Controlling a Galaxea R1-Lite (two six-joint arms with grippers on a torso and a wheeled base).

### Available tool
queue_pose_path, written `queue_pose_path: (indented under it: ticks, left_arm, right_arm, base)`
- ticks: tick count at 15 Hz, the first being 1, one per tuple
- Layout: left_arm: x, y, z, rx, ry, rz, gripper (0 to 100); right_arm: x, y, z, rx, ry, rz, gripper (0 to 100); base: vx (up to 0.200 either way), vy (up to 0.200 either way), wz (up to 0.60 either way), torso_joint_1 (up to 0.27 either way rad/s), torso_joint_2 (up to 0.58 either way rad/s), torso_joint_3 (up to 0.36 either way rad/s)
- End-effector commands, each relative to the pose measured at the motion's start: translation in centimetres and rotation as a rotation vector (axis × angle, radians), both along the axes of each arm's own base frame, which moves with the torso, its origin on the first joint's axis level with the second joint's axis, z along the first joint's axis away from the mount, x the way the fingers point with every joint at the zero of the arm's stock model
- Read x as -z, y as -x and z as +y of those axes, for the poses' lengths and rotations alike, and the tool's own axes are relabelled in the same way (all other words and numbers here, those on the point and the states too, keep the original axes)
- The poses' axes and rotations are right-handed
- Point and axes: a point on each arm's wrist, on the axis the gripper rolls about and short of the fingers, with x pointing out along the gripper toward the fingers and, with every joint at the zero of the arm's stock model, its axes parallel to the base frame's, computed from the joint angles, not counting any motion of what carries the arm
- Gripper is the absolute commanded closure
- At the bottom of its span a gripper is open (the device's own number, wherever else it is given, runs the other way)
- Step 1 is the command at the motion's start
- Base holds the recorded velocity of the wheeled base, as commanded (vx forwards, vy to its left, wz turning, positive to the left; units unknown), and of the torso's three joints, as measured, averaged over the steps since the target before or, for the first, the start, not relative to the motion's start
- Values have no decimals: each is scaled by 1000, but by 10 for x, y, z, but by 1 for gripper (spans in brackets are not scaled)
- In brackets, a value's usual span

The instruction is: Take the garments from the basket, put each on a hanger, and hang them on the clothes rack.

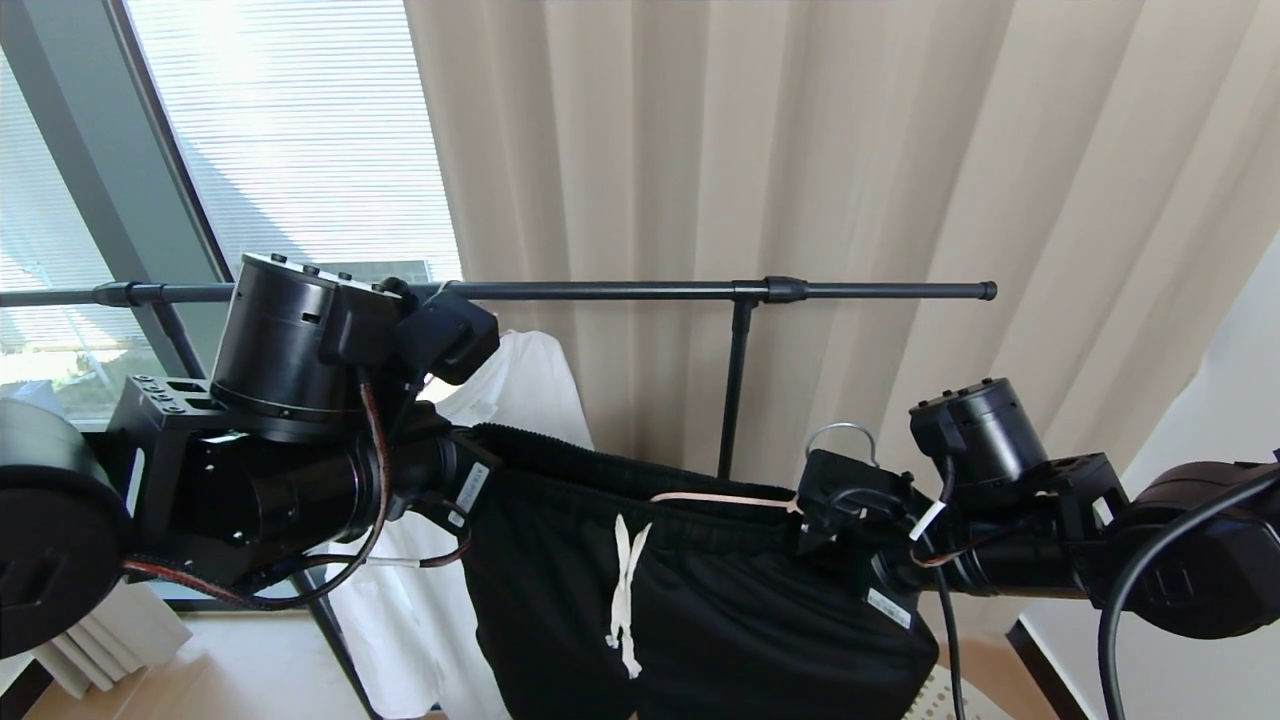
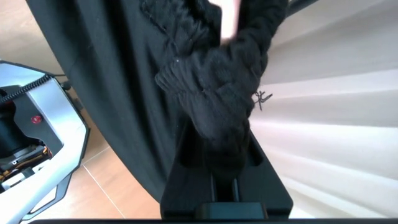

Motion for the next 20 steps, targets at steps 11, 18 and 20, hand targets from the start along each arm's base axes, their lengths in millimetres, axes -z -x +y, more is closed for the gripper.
queue_pose_path:
  ticks: [11, 18, 20]
  left_arm:
    - [-24, 17, -38, 102, 25, 73, 100]
    - [-3, 29, -69, 165, 26, 146, 100]
    - [0, 31, -74, 161, 46, 161, 100]
  right_arm:
    - [8, -6, 12, 26, 21, -36, 100]
    - [-1, -8, 21, 80, -104, -81, 100]
    - [0, -7, 22, 82, -136, -113, 100]
  base:
    - [0, 0, 0, 0, 0, 0]
    - [0, 0, 0, 0, 0, 0]
    - [0, 0, 0, 0, 0, 0]
